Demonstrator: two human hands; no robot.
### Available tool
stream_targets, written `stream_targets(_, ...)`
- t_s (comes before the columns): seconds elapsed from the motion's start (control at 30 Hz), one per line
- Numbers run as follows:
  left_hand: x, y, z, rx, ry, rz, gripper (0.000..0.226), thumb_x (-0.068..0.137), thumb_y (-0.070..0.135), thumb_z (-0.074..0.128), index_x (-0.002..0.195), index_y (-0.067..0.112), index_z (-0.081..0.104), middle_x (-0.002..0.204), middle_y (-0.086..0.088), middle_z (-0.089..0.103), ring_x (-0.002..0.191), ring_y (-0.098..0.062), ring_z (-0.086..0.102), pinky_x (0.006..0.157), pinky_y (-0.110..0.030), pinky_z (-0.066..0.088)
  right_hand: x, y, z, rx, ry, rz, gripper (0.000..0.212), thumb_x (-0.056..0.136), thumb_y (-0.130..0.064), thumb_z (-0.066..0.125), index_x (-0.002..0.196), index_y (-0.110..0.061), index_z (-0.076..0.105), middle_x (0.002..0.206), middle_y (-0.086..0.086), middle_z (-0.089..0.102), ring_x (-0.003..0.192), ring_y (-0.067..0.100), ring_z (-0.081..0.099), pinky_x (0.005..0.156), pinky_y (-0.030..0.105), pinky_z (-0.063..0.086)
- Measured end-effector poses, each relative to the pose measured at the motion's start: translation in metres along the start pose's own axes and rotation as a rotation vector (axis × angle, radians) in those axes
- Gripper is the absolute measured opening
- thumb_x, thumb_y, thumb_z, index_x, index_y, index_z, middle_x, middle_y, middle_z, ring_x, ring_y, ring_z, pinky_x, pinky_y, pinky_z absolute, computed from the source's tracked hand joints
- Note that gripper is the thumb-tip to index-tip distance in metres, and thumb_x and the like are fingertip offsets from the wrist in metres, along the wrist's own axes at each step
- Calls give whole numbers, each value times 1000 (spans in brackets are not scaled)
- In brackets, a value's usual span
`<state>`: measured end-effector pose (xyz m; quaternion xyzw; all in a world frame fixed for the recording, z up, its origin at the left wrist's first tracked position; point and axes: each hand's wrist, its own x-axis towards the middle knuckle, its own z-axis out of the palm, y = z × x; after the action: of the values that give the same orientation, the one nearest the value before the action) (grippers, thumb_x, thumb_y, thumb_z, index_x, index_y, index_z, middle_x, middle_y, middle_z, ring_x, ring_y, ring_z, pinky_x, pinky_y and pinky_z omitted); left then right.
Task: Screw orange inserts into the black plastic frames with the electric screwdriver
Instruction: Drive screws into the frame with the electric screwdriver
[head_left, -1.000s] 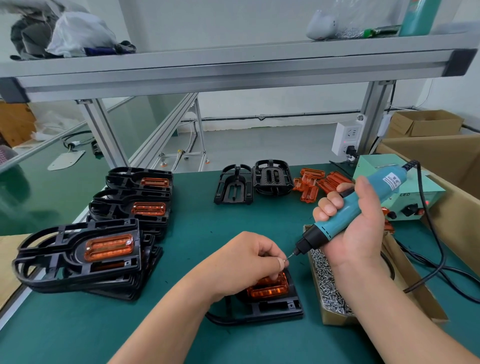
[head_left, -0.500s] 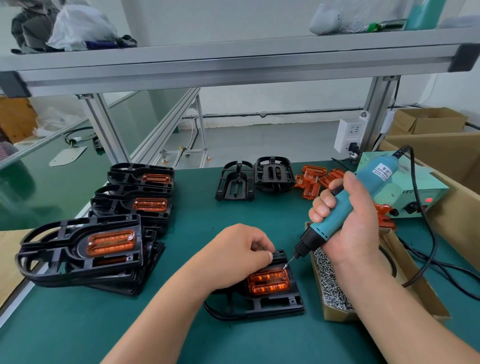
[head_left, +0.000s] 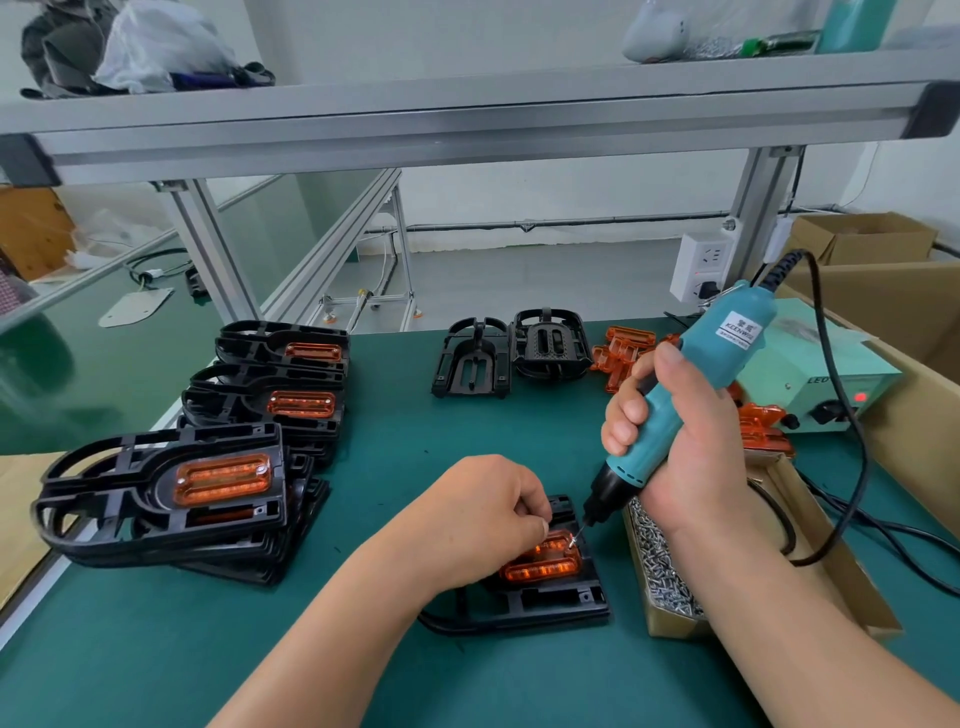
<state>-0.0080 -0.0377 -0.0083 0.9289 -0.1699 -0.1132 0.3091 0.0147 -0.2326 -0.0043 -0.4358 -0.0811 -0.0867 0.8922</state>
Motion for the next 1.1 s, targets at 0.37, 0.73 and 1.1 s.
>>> stream_targets(0.37,0,2,-1,56,-15,2,12,93,24,68,98,27,79,78,14,69,65,6,59,52,-4,38,-6,-2,7,-62,-72,-23,29,88,-37,72,86,-13,57,63,6,46,49,19,47,48,28,41)
stream_targets(0.73,-3,6,-1,124,-13,26,13,95,23,64,99,25,77,76,14,64,67,2,55,57,-13,38,-17,-6,20,-193,-336,-81,44,85,-51,85,91,-16,59,66,10,47,50,23,46,52,30,42)
stream_targets(1.1,-5,8,-3,136,-14,32,18,97,22,59,101,23,76,87,5,70,73,-7,56,63,-21,44,-25,-7,29,-281,-348,-35,61,76,-66,86,98,-14,64,69,13,50,56,28,51,56,35,47)
